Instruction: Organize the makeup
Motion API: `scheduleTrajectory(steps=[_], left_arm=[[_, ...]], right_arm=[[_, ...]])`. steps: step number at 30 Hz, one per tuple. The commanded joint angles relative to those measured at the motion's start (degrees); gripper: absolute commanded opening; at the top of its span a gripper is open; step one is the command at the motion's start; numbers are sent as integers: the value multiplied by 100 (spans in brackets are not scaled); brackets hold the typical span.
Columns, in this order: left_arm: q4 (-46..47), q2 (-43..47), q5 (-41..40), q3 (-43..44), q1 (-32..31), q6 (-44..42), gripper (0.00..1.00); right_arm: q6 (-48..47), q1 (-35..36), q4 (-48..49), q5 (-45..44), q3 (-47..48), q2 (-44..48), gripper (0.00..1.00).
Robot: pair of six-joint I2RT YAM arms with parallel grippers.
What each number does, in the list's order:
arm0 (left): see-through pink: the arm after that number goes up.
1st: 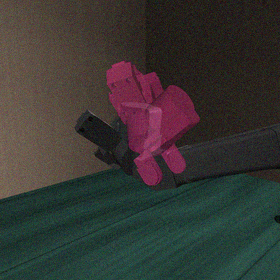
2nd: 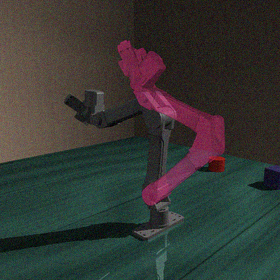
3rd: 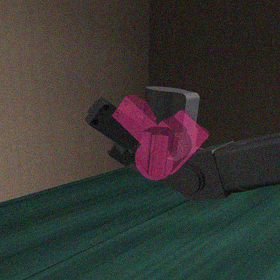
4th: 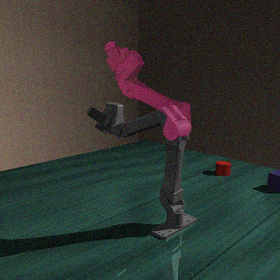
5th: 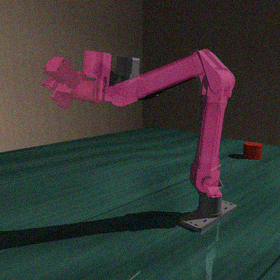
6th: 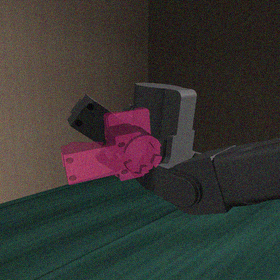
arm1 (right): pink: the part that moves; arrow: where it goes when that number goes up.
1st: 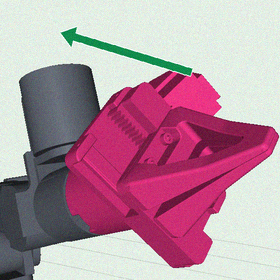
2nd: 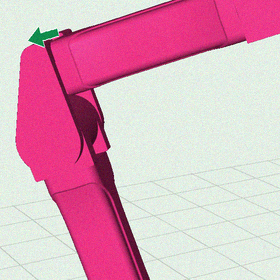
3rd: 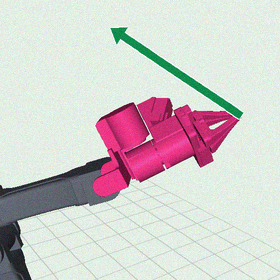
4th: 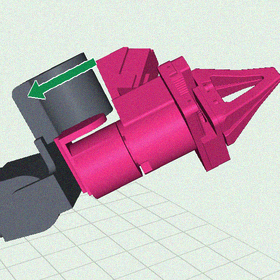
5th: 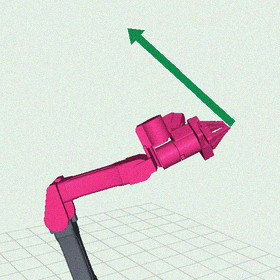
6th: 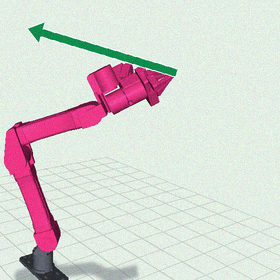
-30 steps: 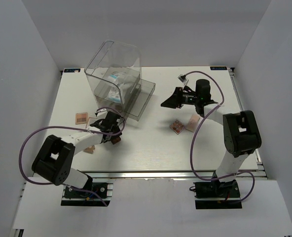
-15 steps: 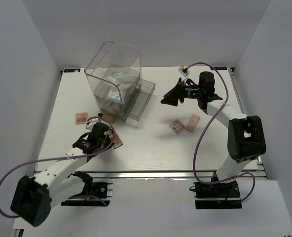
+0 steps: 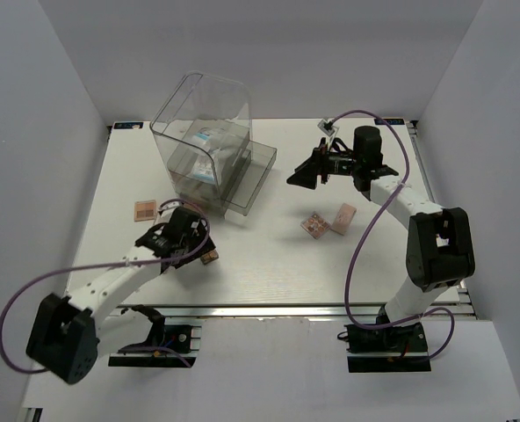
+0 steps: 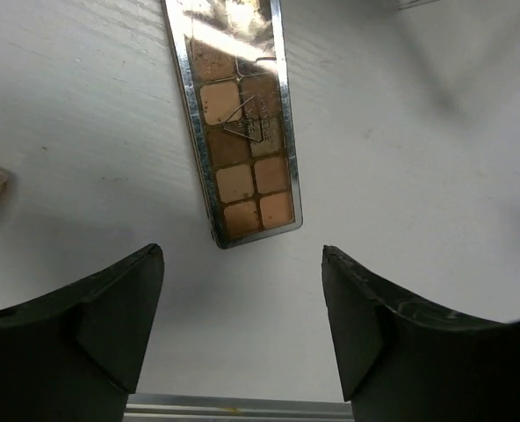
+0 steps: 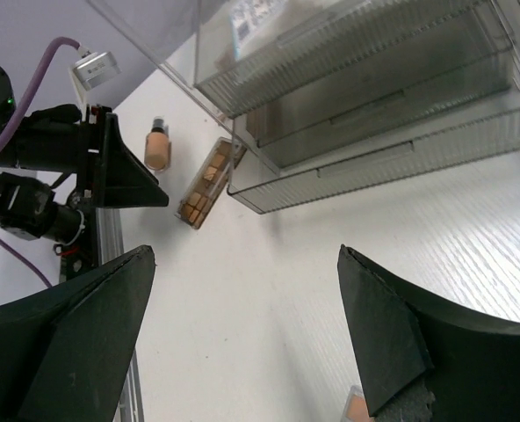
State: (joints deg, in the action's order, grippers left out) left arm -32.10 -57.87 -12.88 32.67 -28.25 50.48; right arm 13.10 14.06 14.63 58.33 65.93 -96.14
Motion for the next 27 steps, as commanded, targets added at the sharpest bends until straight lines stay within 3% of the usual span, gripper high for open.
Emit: scheduleTrajectory(steps=[1,8,20,23,27], left_arm=[[46,-915,-214,677,-14,-90,83],[-16,-2121,-381,1294,-5,-354,86],[256,-3134,-267,1365,39,-390,86],[257,-3327,-197,1322,48,-390,77],[327,-3240,-74,997,48,-320,56]], right_arm=[[-229,9,-338,-357,271,104,89],[-405,9,-567,-480,87,236,89],[-405,9,-505,-506,-177,368,89],[-405,9,-497,-498,-168,394,89],[-396,0,-497,-489,-177,412,89]])
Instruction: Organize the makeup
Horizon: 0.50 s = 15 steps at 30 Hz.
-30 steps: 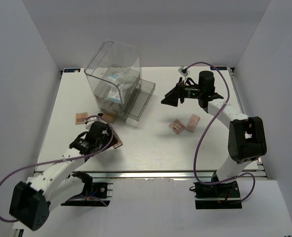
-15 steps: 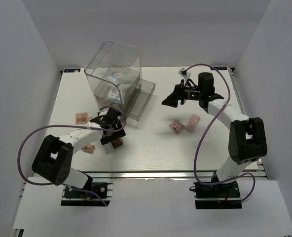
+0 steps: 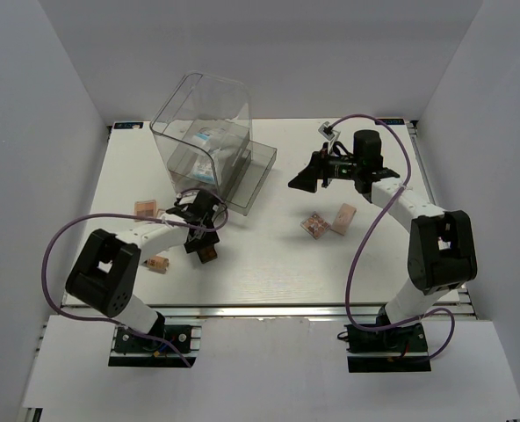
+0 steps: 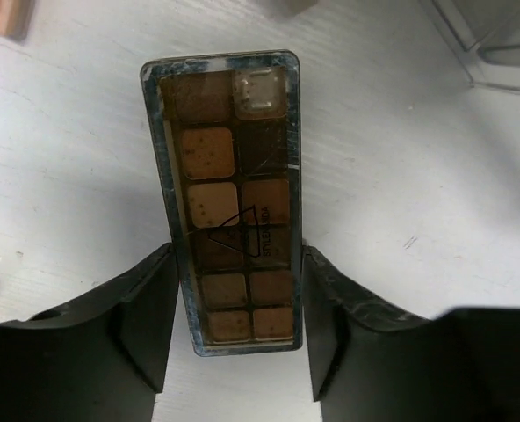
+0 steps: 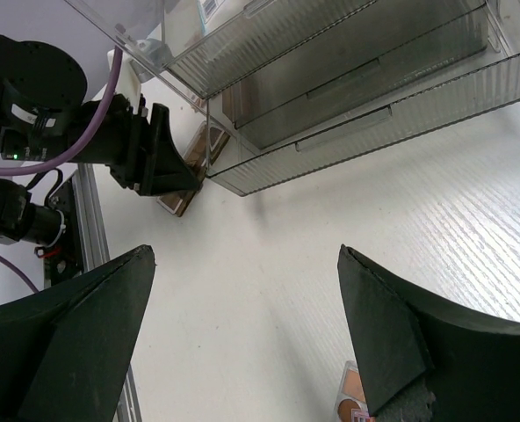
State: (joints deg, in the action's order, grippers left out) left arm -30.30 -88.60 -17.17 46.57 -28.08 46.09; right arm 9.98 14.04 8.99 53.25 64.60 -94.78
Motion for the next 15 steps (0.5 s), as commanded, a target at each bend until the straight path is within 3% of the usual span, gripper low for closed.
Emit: scheduleTrajectory(steps=[1,2,5,9,15], left_arm=[[156,-54,372,-568,30,172,51],[156,-9,390,-648,30,190,39],[60,228,372,-859,30,217,24],[-81,701,381,-974,30,225,16],[-177,1834,644,-1035,4,199,11]], right_arm=[[-84,11,67,36,-61,285,89],[-75,11,76,53,-53,285,89],[-84,2,111,141,-70,302,89],[-188,11,155,308,-44,338,89],[-207,2,164,352,35,338,89]])
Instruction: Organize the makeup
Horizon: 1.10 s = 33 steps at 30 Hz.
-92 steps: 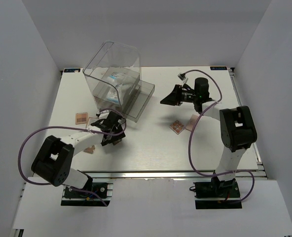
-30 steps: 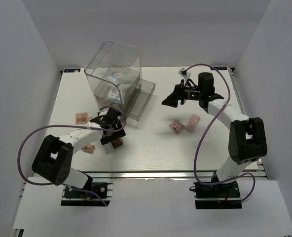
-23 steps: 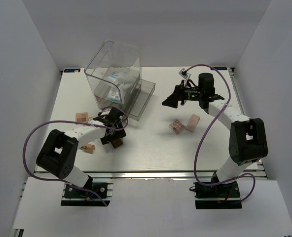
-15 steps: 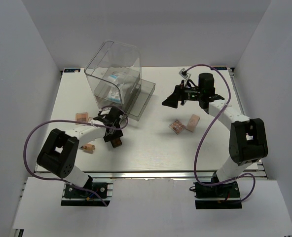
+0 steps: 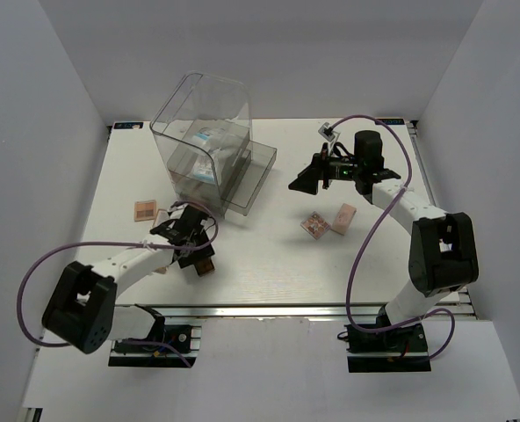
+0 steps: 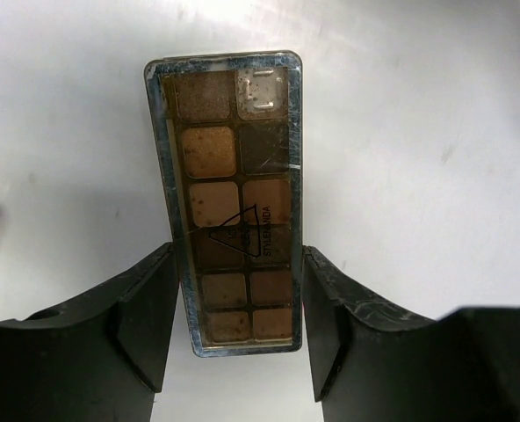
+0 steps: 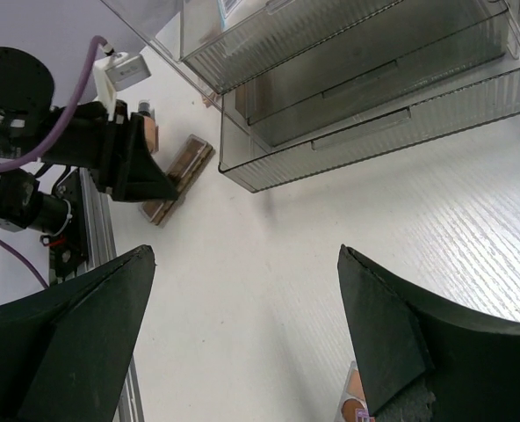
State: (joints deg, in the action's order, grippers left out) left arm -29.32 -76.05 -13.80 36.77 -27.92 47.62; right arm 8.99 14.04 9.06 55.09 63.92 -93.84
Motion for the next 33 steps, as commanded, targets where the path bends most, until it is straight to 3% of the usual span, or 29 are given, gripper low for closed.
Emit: scheduleTrajectory(steps=[1,4,10,13,16,19,23,27,33], left_arm=[[-267,739,360,-56,-46,11,10],[-241,1363,571,-74,-204,-129,4],[171,2470,1046,-135,-897,-726,2],[234,2613,1186,-57,-1259,-1016,0],[111,2350,1091,547,-1663,-1394,0],[-12,1753,854,1198,-1875,-1921,0],[-381,550,415,2735,-1857,-2694,0],[-706,-1126,308,4649,-1630,-3424,0],[-970,-2641,-612,6305,-1331,-4154,0]], right_arm=[[-100,11,166,160,103,252,89],[-108,2,166,151,121,244,89],[-126,11,166,151,147,217,89],[-196,11,140,142,164,243,89],[-450,11,-35,72,208,305,89],[-767,-15,-282,-103,191,410,89],[-864,-130,-326,-314,24,595,89],[-986,-331,-405,-394,-143,771,89],[-1066,-543,-431,-367,-389,955,89]])
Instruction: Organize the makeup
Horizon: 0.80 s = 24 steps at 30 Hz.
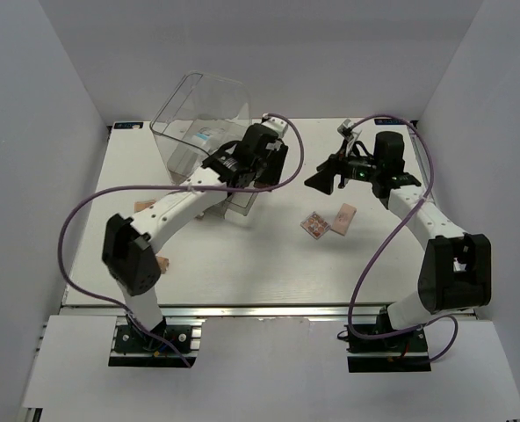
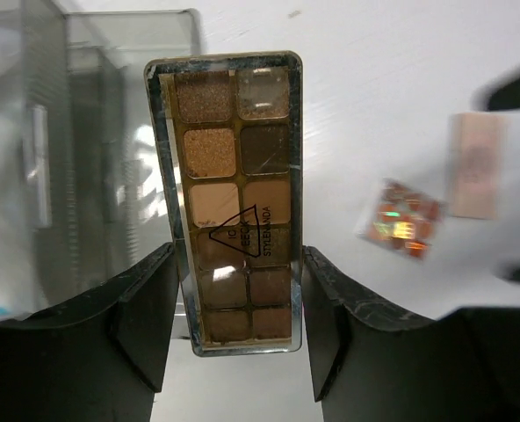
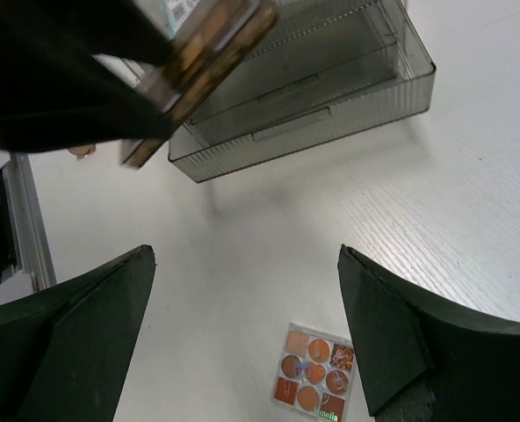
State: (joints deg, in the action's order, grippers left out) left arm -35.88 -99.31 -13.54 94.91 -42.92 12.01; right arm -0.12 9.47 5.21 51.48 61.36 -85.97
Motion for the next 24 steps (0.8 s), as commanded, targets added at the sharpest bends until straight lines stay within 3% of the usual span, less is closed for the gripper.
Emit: scheduleTrajectory(steps=[1,5,10,11,14,15,16,19,24], left_arm=[[-358,-674,-754,919,204,-655,0],[-552,-1457,-1291,1870,327,-1042,0],[-456,-1882,-1643,2181,538,-1192,3],[-412,-1899,-1687,2128,565,-1192,7],[-350,-1970,-1766,2014,609,-1192,40],[-332,-1987,-1723,1987,618,-1192,57],[-315,-1996,-1687,1970,618,-1192,63],[-341,-2031,-1520,1978,618,-1105,72],[-358,-1996,-1432,1900,618,-1060,79]], right_arm=[[-146,-104,-21,11,-203,212,89],[-120,-139,59,11,-335,300,89],[-155,-165,120,2,-441,353,89],[-172,-165,112,2,-450,362,89],[-278,-174,50,-15,-467,371,89],[-295,-174,33,-24,-467,371,89],[-374,-174,-20,-24,-459,371,89],[-594,-174,-152,-94,-389,345,89],[-1358,-174,-512,-314,-178,344,89]])
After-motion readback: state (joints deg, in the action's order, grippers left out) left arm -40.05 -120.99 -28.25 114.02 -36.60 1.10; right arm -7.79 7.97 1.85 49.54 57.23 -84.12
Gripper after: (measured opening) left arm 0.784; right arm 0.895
